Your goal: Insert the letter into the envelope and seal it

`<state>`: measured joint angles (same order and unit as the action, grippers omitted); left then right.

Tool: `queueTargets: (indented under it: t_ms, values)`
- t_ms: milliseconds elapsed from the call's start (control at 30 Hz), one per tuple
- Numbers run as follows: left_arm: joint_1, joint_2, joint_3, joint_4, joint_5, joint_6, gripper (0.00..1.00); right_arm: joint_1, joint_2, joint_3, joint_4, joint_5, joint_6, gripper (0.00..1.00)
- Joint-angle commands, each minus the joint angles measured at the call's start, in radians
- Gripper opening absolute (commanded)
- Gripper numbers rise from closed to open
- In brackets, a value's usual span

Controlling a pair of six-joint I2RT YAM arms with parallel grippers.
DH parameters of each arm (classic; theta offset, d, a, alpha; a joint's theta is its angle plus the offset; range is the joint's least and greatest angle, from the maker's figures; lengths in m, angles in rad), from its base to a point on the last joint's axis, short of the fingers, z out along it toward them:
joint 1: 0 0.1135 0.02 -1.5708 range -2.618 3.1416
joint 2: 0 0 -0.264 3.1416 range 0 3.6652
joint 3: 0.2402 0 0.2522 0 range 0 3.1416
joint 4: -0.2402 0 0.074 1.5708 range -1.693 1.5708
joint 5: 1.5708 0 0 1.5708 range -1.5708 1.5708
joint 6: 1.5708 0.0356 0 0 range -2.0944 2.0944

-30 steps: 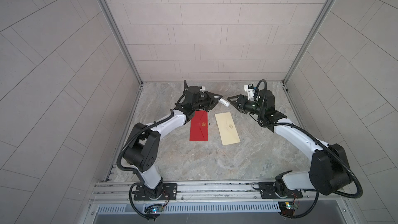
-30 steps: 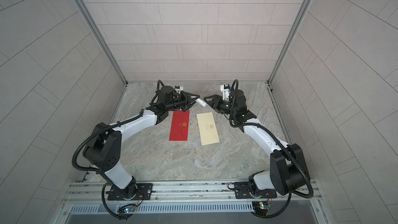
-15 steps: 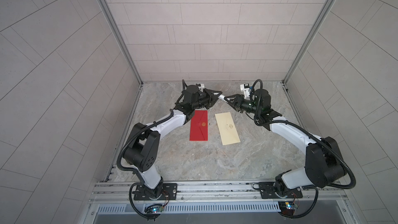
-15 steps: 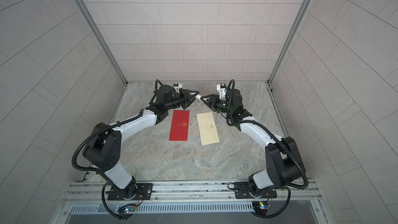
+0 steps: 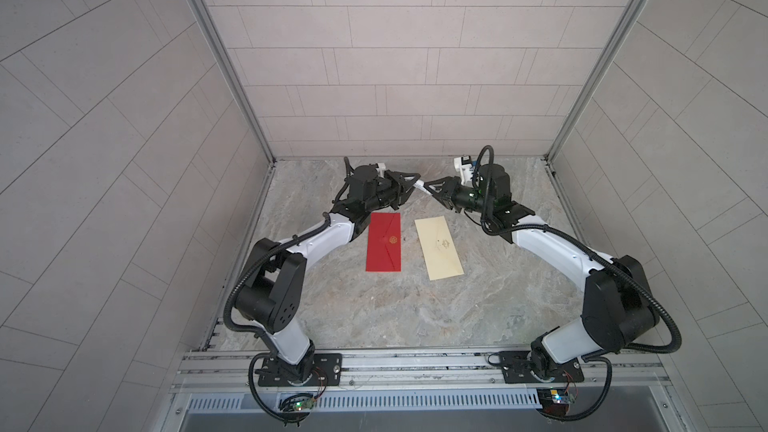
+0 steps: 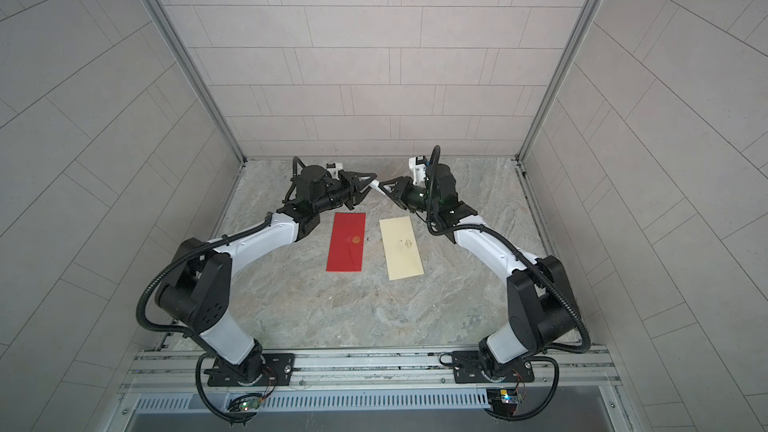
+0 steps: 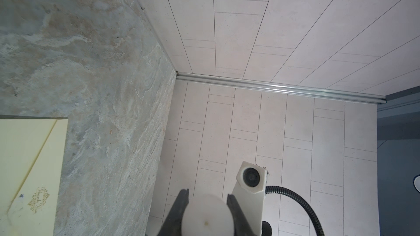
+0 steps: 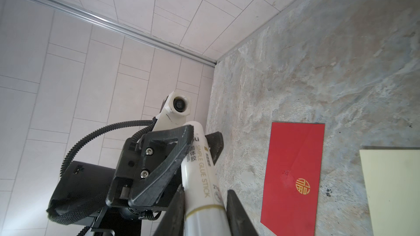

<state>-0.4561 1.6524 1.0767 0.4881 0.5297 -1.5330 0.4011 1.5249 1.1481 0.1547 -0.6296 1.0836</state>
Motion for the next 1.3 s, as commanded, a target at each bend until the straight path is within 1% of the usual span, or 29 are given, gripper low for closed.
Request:
queueTargets:
  t_ms: [0,67,133,233,300,433,567,667,800,967,1267]
  values:
    - [0.059,-0.103,-0.100,0.001,-0.016,0.035,0.46,0.042,0.043,0.119,-0.341,0.140,-0.170,0.04]
    - [0.137,-0.165,-0.165,-0.064,-0.029,0.049,0.50,0.069,0.085,0.193,-0.468,0.176,-0.231,0.03]
    - [0.220,-0.238,-0.218,-0.163,-0.039,0.094,0.50,0.101,0.137,0.272,-0.573,0.196,-0.279,0.03]
    - [0.336,-0.339,-0.268,-0.384,-0.080,0.203,0.50,0.156,0.232,0.409,-0.707,0.209,-0.354,0.02]
    - [0.398,-0.391,-0.291,-0.534,-0.128,0.275,0.50,0.190,0.309,0.510,-0.804,0.210,-0.395,0.02]
    - [0.481,-0.421,-0.303,-0.729,-0.178,0.409,0.47,0.248,0.455,0.711,-0.953,0.197,-0.454,0.01]
    - [0.495,-0.384,-0.301,-0.821,-0.188,0.526,0.43,0.297,0.587,0.892,-1.046,0.181,-0.488,0.01]
    - [0.496,-0.317,-0.286,-0.864,-0.148,0.595,0.39,0.325,0.670,1.002,-1.082,0.163,-0.504,0.01]
    - [0.495,-0.245,-0.303,-0.849,-0.128,0.623,0.33,0.353,0.754,1.116,-1.104,0.138,-0.513,0.01]
    - [0.495,-0.196,-0.325,-0.826,-0.139,0.645,0.29,0.370,0.815,1.180,-1.096,0.102,-0.507,0.01]
    - [0.494,-0.136,-0.351,-0.749,-0.111,0.629,0.28,0.374,0.878,1.183,-1.041,0.065,-0.490,0.01]
